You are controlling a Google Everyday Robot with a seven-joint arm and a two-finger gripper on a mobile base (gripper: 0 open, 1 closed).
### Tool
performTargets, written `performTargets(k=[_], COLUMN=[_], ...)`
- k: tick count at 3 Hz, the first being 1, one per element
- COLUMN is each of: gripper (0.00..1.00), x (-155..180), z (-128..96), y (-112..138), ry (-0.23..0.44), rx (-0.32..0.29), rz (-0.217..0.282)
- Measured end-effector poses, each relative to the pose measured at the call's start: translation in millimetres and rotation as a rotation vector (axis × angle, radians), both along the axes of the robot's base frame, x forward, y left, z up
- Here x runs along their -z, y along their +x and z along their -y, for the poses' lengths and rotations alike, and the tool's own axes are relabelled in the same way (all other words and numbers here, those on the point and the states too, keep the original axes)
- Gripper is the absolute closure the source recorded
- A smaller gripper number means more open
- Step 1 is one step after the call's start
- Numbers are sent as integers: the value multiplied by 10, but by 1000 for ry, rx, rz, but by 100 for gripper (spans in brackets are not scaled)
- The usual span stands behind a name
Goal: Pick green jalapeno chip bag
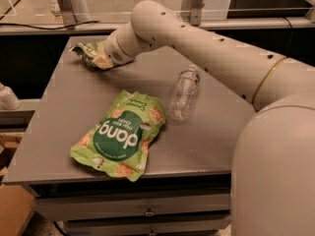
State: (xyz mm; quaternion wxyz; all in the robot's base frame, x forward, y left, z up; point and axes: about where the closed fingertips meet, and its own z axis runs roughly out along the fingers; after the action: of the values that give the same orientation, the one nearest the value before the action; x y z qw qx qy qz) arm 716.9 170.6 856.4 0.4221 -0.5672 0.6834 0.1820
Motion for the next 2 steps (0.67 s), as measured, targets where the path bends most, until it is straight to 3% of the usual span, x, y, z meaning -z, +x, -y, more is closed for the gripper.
performTargets(k=[1, 2], gripper=[100, 100], x=[-72, -165], z=[75, 109], y=[-11, -4], ry=[1, 5], rx=[15, 20], rz=[16, 35])
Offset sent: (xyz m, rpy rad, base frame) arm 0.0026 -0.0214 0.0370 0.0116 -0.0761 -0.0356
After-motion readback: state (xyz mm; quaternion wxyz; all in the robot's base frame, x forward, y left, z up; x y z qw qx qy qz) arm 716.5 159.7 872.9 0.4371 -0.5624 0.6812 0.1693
